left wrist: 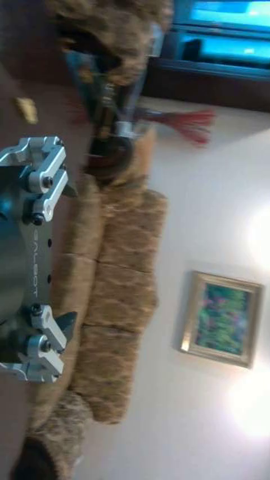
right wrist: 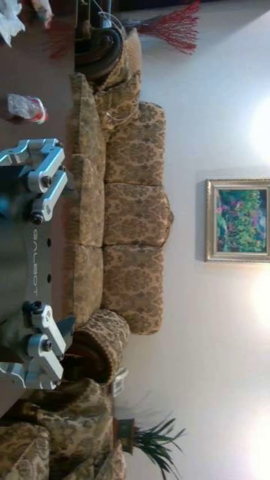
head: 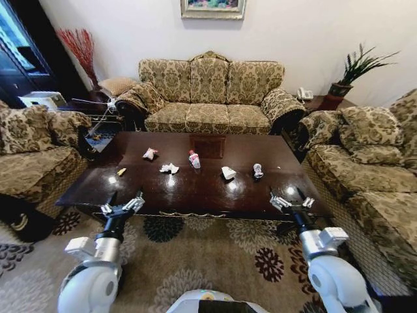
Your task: Move to the front of the table and place the trash on the table into the trash bin.
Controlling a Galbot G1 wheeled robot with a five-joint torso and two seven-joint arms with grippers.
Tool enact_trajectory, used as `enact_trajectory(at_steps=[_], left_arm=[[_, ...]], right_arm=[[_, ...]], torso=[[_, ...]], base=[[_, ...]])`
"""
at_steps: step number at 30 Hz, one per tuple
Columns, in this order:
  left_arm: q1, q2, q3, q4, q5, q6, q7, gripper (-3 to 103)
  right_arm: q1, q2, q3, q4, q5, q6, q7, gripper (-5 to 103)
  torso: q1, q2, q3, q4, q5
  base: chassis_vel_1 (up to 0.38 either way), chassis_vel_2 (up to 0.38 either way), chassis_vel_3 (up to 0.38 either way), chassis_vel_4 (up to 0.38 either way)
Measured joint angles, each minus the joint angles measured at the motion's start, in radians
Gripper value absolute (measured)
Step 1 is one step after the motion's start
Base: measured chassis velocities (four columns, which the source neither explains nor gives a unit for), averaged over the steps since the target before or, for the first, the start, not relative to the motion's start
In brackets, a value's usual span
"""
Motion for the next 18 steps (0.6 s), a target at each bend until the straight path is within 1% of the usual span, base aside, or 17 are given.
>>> enact_trajectory(at_steps=[1,2,3,7,9,11,13,14,16,18], left_arm=[[-0.004,-0.001,0.007,0.008,0.006,-0.033,0.001,103],[-0.005,-0.001,0.009,0.012,0.011,-0.046,0.001,103],[-0.006,-0.001,0.01,0.019,0.032,-0.062,0.007,101],[-0.003,-0.001,0.01,0.025,0.065,-0.083,0.034,100],[-0.001,-0.004,0.012,0.026,0.07,-0.087,0.038,100],[0.007,-0.009,0.022,0.036,0.075,-0.09,0.04,100],[0.021,-0.014,0.04,0.054,0.075,-0.09,0.031,99],[0.032,-0.017,0.058,0.079,0.077,-0.088,0.025,98],[0.036,-0.019,0.064,0.085,0.081,-0.087,0.025,98],[0.054,-0.028,0.082,0.091,0.102,-0.069,0.024,98]], right_arm=[[0.0,0.001,-0.003,-0.003,-0.002,0.008,0.0,100],[0.001,0.001,-0.004,-0.005,-0.002,0.013,0.001,100],[0.003,0.002,-0.005,-0.008,-0.003,0.021,0.001,100],[0.006,-0.002,-0.004,-0.013,0.009,0.022,0.002,100],[0.006,-0.004,-0.002,-0.014,0.012,0.015,0.0,100],[0.001,-0.006,0.003,-0.014,0.024,-0.008,-0.017,100],[-0.007,-0.004,0.004,-0.016,0.032,-0.024,-0.031,100],[-0.015,0.005,0.006,-0.027,0.032,-0.018,-0.045,100],[-0.018,0.009,0.006,-0.031,0.032,-0.013,-0.048,100],[-0.021,0.016,0.013,-0.042,0.042,0.0,-0.061,100]], torso=[[0.0,0.0,0.0,-0.0001,-0.0003],[0.0,0.0,0.0,-0.0001,-0.0003],[0.0,0.0,0.0,-0.0001,-0.0002],[0.0,0.0,0.0,0.0,-0.0001],[0.0,0.0,0.0,0.0,-0.0001],[0.0,0.0,0.0,0.0,-0.0002],[0.0,0.0,0.0,0.0,-0.0003],[0.0,0.0,0.0,0.0,-0.0003],[0.0,0.0,0.0,-0.0001,-0.0002],[0.0,0.0,0.0,-0.0001,-0.0004]], base=[[0.0,0.0,0.0,0.0],[0.0,0.0,0.0,0.0],[0.0,0.0,0.0,0.0],[0.0,0.0,0.0,0.0],[0.0,0.0,0.0,0.0],[0.0,0.0,0.0,0.0],[0.0,0.0,0.0,0.0],[0.0,0.0,0.0,0.0],[0.0,0.0,0.0,0.0],[0.0,0.0,0.0,0.0]])
